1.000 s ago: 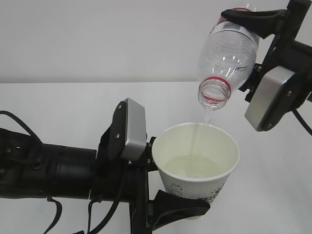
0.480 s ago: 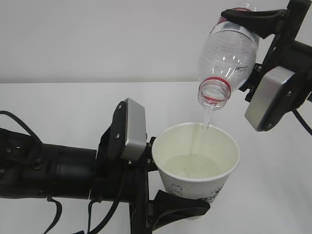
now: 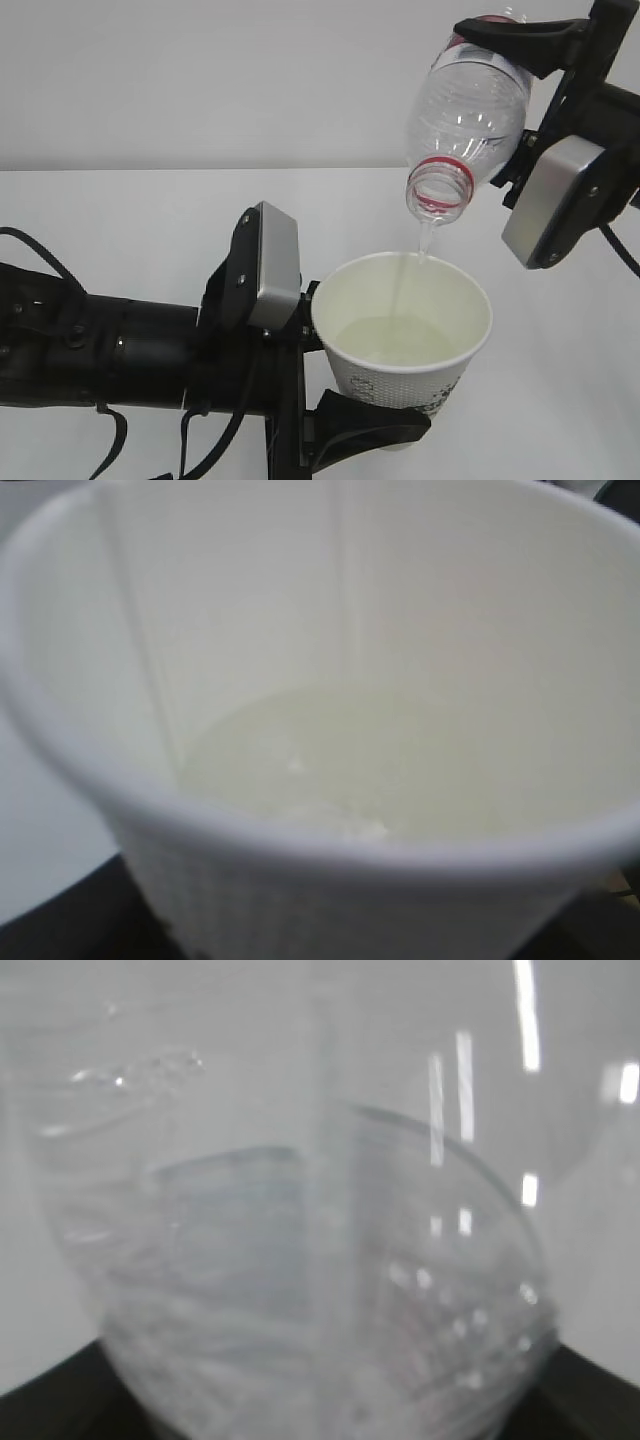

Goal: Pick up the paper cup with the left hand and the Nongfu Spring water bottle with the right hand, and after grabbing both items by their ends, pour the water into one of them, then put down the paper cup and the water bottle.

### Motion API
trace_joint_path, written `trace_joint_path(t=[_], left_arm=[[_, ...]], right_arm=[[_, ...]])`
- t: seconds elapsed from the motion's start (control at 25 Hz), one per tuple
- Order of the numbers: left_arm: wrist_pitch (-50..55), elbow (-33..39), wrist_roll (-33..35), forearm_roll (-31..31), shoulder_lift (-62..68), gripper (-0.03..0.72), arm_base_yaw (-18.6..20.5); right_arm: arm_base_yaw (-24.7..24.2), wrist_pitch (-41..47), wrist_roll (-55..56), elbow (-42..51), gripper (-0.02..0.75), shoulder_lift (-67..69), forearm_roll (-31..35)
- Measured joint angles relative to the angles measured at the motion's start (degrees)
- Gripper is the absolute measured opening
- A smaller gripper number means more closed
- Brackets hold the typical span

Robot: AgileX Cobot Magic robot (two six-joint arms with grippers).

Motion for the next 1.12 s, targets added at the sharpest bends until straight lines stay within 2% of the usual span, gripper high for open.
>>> trace_joint_path(t=[1.12], left_arm=[[0.00, 0.00, 0.00, 0.00, 0.00, 0.527, 0.00]], right_arm=[[0.00, -0.10, 0.00, 0.00, 0.525, 0.00, 0.00]])
